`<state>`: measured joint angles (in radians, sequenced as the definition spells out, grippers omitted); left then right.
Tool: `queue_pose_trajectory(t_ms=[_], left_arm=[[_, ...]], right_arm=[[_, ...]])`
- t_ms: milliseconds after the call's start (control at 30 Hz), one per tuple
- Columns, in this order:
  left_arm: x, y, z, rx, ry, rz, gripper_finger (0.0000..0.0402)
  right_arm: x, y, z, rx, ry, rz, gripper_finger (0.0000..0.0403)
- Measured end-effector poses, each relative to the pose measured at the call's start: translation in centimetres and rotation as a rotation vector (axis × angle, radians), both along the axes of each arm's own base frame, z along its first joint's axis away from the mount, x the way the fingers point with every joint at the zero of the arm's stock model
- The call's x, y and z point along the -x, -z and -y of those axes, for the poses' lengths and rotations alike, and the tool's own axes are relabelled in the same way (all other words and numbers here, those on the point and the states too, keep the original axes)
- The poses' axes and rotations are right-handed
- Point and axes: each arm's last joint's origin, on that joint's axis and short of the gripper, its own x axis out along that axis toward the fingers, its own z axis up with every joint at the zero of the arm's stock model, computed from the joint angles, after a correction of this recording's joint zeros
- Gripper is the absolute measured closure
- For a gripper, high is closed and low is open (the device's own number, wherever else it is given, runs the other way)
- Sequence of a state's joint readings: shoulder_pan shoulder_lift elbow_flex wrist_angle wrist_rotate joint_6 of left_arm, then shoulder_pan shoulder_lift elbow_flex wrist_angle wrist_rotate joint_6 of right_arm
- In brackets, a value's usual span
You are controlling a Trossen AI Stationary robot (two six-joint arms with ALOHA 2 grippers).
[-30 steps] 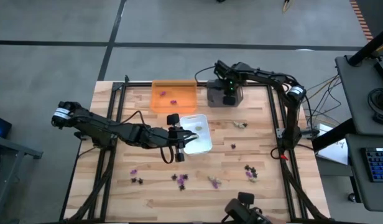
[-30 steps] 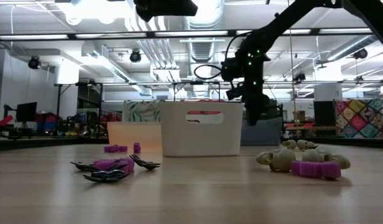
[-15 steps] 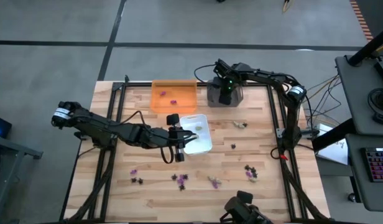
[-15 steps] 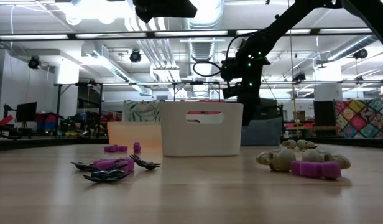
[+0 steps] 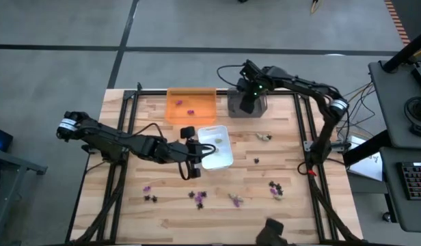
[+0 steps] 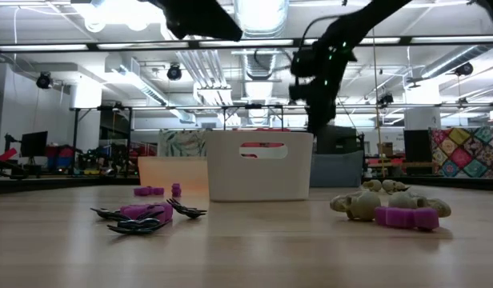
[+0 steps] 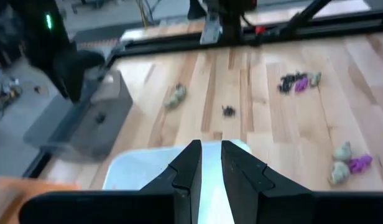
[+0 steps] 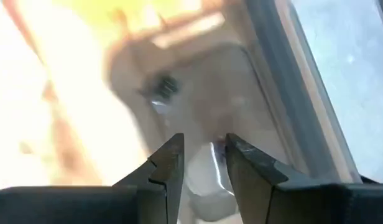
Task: Sort Halloween decoration
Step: Put the purple skeleton toy into the orange bin
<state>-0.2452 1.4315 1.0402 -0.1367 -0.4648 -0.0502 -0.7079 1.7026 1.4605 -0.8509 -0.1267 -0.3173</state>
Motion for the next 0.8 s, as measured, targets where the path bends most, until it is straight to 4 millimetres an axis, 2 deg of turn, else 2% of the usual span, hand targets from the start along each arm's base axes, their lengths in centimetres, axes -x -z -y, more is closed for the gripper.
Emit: queue_pose_trajectory(t_ms=[200, 367, 600, 800], left_arm=[[0.7, 0.9, -0.2, 0.045, -0.046, -0.107, 0.0357], [1.6, 2.0, -0.4, 0.042, -0.077, -0.247, 0.0357], [3.8, 3.6, -0.7, 0.004, -0.023, -0.545, 0.0357], [5.1, 4.2, -0.9, -0.038, 0.065, -0.726, 0.0362]], right_arm=[[0.5, -3.3, -4.0, 0.03, -0.018, 0.107, 0.0295], [1.0, -4.7, -8.0, 0.064, -0.068, 0.21, 0.0306], [2.3, -5.3, -13.3, 0.059, -0.128, 0.335, 0.0324], [3.3, -4.4, -16.7, 0.028, -0.184, 0.395, 0.0336]])
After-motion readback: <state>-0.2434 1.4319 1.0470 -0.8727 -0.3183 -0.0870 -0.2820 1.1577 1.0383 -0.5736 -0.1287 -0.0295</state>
